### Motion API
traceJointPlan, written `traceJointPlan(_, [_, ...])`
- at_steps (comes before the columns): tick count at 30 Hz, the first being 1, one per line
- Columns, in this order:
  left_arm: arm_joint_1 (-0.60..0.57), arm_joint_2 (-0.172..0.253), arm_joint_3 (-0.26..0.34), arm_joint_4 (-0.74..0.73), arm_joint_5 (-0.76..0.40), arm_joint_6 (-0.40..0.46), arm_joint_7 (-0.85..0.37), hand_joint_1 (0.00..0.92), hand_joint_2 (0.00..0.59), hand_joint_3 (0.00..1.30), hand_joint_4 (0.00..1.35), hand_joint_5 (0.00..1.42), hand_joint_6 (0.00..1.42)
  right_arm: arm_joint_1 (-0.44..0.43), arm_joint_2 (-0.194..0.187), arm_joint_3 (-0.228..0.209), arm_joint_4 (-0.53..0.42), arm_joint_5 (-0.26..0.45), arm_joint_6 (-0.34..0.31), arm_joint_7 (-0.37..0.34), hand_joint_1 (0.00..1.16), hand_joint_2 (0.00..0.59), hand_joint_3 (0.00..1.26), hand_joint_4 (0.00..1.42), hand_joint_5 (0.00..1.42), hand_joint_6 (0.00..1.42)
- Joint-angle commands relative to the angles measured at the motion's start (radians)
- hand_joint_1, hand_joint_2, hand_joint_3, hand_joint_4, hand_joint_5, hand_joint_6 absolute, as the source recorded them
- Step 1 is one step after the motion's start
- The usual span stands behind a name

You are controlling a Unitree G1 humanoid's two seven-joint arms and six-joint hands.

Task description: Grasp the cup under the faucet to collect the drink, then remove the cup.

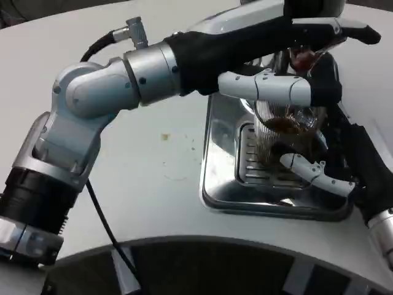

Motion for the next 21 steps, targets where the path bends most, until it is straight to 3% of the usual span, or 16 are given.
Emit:
traceJointPlan(1, [0.011,0.008,-0.027,0.021,0.041,-0.001,-0.025,0.000,0.093,0.17,0.08,0.08,0.11,-0.002,0.012,0.010,0.015,0.005,-0.021,-0.008,0.66,0.217,0.03,0.05,0.12,0.00])
traceJointPlan(21, [0.012,0.013,-0.029,0.019,0.049,-0.005,-0.024,0.000,0.093,0.17,0.08,0.08,0.11,-0.024,0.021,0.025,0.053,0.011,-0.026,-0.017,0.66,0.217,0.03,0.05,0.12,0.00])
